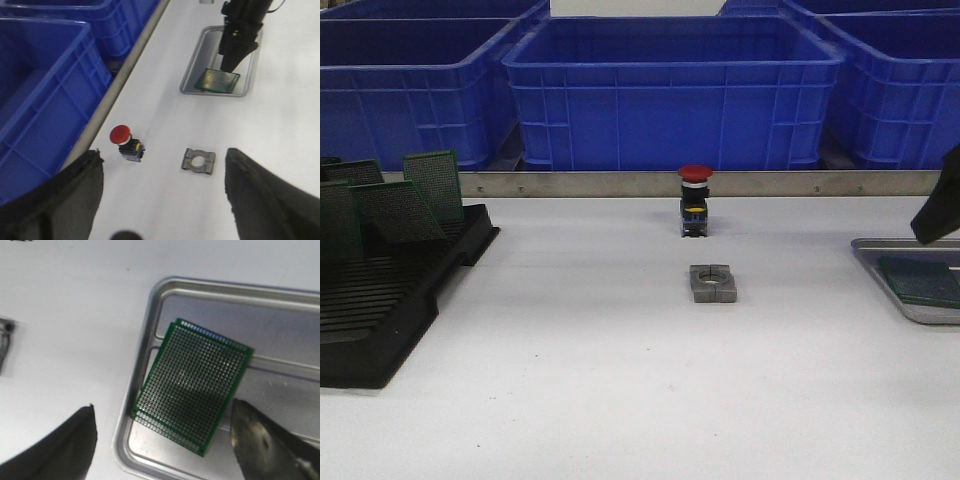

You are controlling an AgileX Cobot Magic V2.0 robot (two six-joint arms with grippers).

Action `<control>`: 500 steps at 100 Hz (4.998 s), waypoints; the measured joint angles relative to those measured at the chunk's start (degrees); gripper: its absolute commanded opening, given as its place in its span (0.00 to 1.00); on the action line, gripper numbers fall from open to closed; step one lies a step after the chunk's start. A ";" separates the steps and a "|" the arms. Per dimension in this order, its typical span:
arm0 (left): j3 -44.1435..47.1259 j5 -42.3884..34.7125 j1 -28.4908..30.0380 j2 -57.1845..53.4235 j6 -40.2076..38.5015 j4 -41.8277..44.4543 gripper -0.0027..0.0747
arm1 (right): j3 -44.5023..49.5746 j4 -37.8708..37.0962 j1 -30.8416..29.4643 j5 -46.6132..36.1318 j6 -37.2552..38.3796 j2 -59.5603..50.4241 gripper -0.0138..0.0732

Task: Place circuit board on tray

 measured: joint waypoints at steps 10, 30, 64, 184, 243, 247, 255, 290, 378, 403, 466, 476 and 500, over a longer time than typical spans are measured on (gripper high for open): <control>0.00 -1.38 2.42 -2.91 -3.08 1.26 0.36 | 0.00 -0.54 0.00 1.32 0.00 -4.46 0.56; 0.00 -1.64 8.69 -9.07 -11.39 8.40 0.01 | 0.00 -0.77 0.00 4.07 0.00 -14.60 0.02; 12.68 -16.03 15.10 -22.97 -18.40 6.34 0.01 | 5.71 -1.13 4.22 0.64 -0.23 -31.79 0.03; 53.68 -33.34 15.18 -79.76 -17.08 -14.95 0.01 | 43.71 6.05 14.01 -17.50 -0.70 -97.47 0.03; 53.78 -33.34 15.18 -79.76 -16.98 -14.95 0.01 | 43.95 6.05 14.01 -15.82 -0.70 -97.47 0.03; 53.90 -33.78 15.18 -79.76 -16.98 -14.95 0.01 | 43.95 6.05 14.01 -15.82 -0.70 -97.47 0.03; 54.12 -34.70 15.18 -79.76 -18.14 -13.33 0.01 | 43.95 6.05 14.01 -15.82 -0.70 -97.47 0.03; 55.21 -26.71 15.18 -79.76 -79.77 44.16 0.01 | 43.95 6.05 14.01 -15.67 -0.70 -97.47 0.03; 67.15 -42.75 10.04 -79.76 -98.87 65.56 0.01 | 43.95 6.05 14.01 -15.34 -0.84 -97.61 0.03; 67.15 -42.84 10.04 -79.76 -99.00 65.56 0.01 | 43.95 6.05 14.01 -15.21 -0.76 -97.61 0.03; 67.15 -42.95 10.04 -79.76 -99.00 65.56 0.01 | 44.74 0.85 13.87 -18.57 1.58 -97.61 0.03; 67.15 -42.88 10.04 -79.76 -99.00 65.56 0.01 | 45.93 -14.91 13.01 -22.98 14.49 -97.61 0.03; 67.25 -42.88 10.04 -79.76 -99.00 65.56 0.01 | 53.61 -54.79 10.13 -29.49 61.52 -97.61 0.03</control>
